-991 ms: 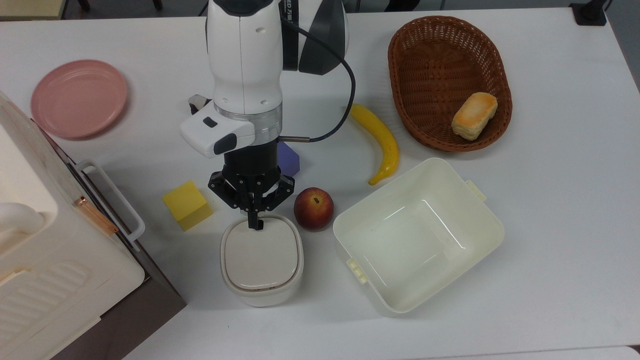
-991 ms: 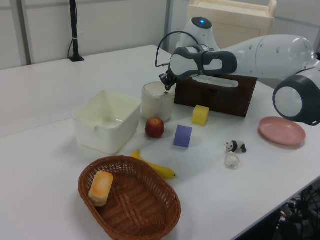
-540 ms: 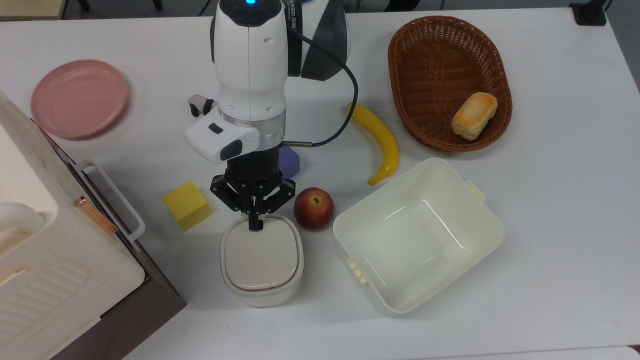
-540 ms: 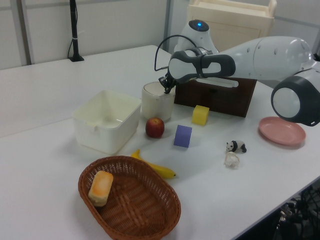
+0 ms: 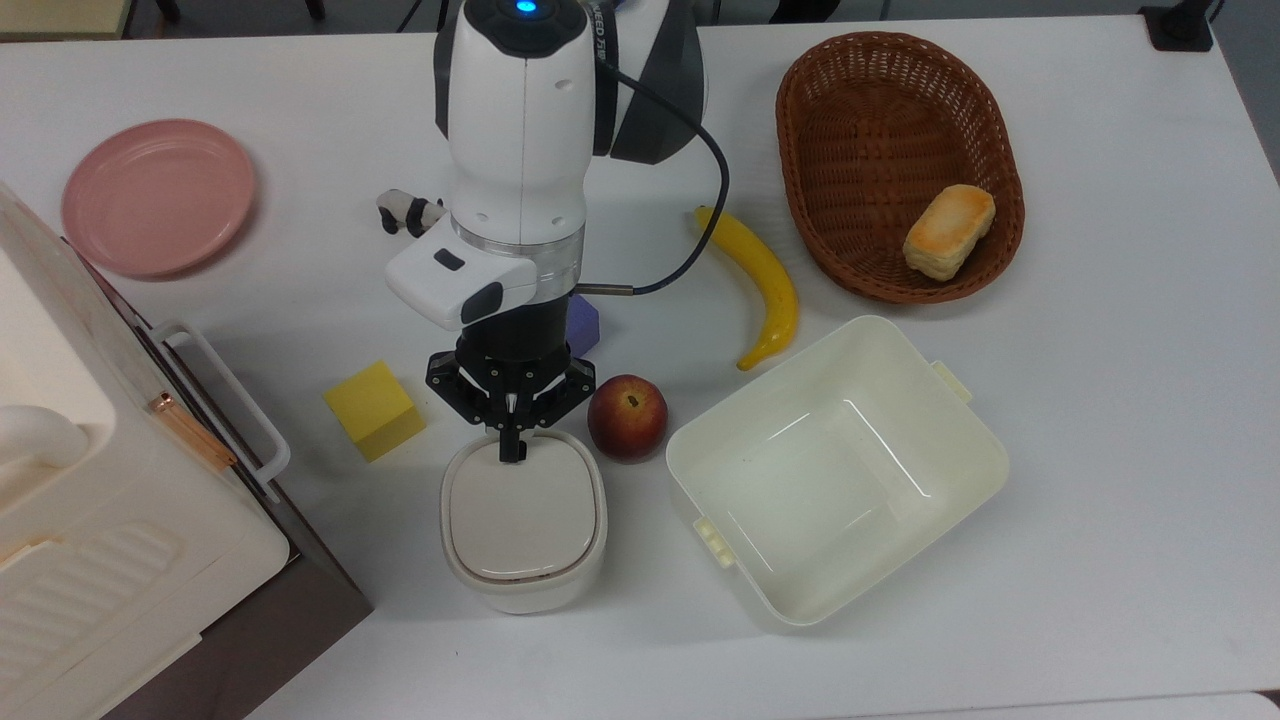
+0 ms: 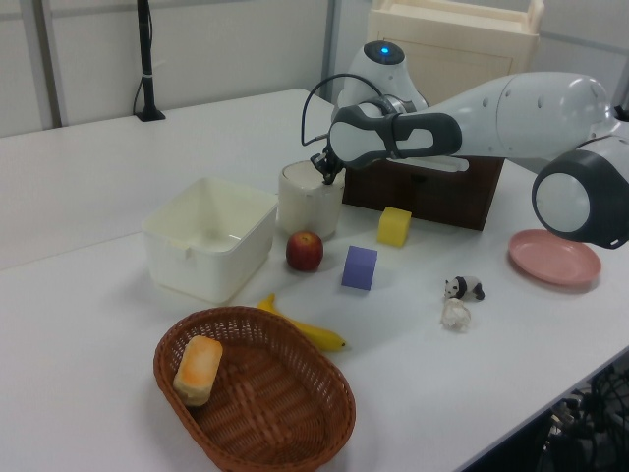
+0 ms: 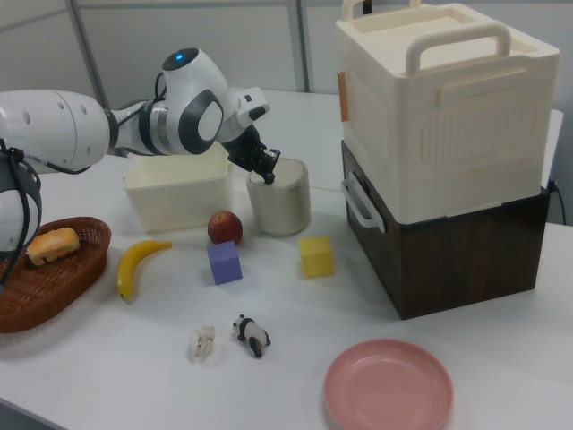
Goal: Open the trash can
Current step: 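Grip the lid edge of the white trash can with the gripper, then lift the gripper upward to flip the trash can lid open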
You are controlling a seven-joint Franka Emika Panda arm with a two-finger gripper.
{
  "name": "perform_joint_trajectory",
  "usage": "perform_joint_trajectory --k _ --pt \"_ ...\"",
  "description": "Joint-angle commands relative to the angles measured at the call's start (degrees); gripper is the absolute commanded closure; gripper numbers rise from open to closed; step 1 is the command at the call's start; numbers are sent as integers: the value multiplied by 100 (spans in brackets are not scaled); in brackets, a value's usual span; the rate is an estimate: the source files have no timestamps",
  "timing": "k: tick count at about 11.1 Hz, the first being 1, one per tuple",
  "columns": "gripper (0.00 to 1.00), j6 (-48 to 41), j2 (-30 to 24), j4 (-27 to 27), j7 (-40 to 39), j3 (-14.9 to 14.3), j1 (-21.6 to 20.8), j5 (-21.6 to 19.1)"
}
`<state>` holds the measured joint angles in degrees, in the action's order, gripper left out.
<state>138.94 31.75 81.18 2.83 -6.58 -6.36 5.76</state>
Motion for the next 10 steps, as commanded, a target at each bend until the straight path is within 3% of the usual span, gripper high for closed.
perform_joint_trajectory --k 1,3,5,7,10 --pt "100 90 182 -76 6 17 -23 145" --pt "100 81 8 -172 443 52 38 101" --pt "100 29 -606 -59 613 383 379 -161" --pt "100 -7 -1273 396 613 456 513 -549" --pt "100 -251 -1996 1136 578 456 451 -629"
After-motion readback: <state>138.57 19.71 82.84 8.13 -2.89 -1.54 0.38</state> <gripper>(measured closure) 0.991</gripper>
